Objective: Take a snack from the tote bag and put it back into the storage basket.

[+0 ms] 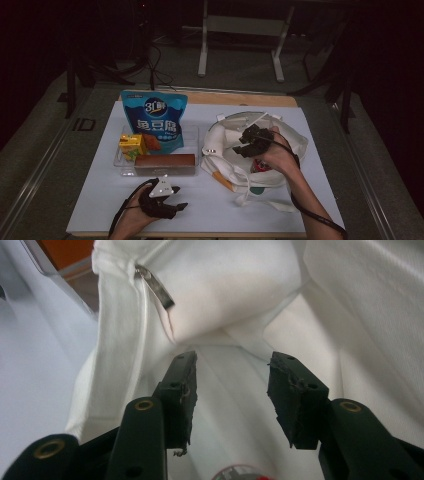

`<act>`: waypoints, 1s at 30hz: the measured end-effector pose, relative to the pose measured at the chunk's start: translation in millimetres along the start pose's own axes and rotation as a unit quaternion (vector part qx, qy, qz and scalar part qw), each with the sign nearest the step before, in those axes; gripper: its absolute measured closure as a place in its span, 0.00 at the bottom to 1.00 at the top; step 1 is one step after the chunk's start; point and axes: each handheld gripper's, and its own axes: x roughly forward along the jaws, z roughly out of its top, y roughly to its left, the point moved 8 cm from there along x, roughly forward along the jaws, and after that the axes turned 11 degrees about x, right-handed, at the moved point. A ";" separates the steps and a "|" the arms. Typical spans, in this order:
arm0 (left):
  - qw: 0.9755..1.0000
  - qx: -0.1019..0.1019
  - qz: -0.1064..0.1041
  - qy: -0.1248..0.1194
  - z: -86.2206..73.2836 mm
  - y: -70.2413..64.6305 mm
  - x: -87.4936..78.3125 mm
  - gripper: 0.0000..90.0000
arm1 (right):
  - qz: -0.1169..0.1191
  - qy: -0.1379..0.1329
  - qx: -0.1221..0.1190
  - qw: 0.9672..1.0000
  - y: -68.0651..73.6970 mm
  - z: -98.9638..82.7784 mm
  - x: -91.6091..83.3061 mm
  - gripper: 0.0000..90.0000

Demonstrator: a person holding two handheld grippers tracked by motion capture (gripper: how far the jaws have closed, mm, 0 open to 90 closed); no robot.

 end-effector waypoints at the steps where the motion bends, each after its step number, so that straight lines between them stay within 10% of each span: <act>1: 1.000 0.000 0.000 0.000 0.0 -0.1 0.0 0.44 | -0.003 0.003 0.001 1.000 -1.1 -1.5 -0.2 0.60; 30: 1.000 0.002 -0.003 0.002 0.6 -0.7 1.8 0.44 | -0.031 0.067 0.036 0.997 -24.3 -37.7 -2.1 0.40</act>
